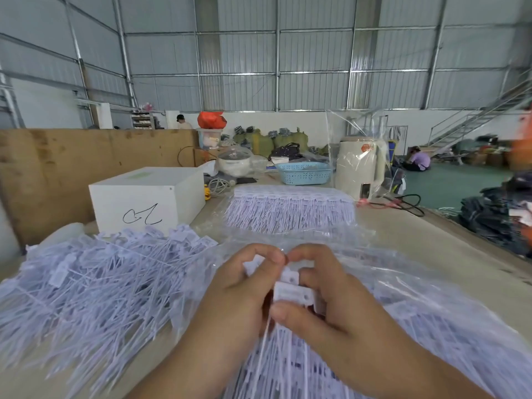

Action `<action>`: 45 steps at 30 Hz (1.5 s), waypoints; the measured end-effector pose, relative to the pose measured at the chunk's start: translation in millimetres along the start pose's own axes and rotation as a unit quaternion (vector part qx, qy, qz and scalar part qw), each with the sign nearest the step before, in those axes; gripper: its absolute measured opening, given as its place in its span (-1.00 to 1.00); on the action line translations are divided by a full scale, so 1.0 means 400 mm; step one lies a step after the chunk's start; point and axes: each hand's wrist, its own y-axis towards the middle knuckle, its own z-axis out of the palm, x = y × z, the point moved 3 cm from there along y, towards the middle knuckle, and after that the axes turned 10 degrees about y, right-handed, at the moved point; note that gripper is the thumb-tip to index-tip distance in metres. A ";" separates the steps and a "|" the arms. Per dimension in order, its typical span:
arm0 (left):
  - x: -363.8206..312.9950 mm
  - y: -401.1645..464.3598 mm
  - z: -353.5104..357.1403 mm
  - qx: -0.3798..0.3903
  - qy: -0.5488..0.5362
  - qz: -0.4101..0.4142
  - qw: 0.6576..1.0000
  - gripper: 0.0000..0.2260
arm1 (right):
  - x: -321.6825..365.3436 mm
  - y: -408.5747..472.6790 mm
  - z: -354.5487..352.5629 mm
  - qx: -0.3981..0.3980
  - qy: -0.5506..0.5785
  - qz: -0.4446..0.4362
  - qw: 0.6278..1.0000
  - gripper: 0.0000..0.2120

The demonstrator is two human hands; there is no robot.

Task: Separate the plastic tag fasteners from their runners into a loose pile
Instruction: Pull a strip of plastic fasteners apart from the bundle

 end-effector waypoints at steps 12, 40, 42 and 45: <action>0.014 0.003 0.000 0.074 0.094 0.037 0.992 -0.87 | -0.023 0.004 -0.009 -0.019 -0.064 -0.032 0.997 -0.48; 0.026 0.015 0.006 0.046 -0.028 0.006 0.999 -0.83 | -0.012 0.006 -0.042 -0.072 -0.037 0.006 0.997 -0.78; 0.026 0.016 0.012 0.008 -0.042 0.016 0.999 -0.88 | -0.010 0.007 -0.031 -0.107 -0.057 0.003 0.993 -0.75; 0.026 0.011 0.026 -0.035 -0.078 0.013 0.996 -0.92 | -0.001 0.010 -0.005 -0.158 -0.062 -0.006 0.986 -0.71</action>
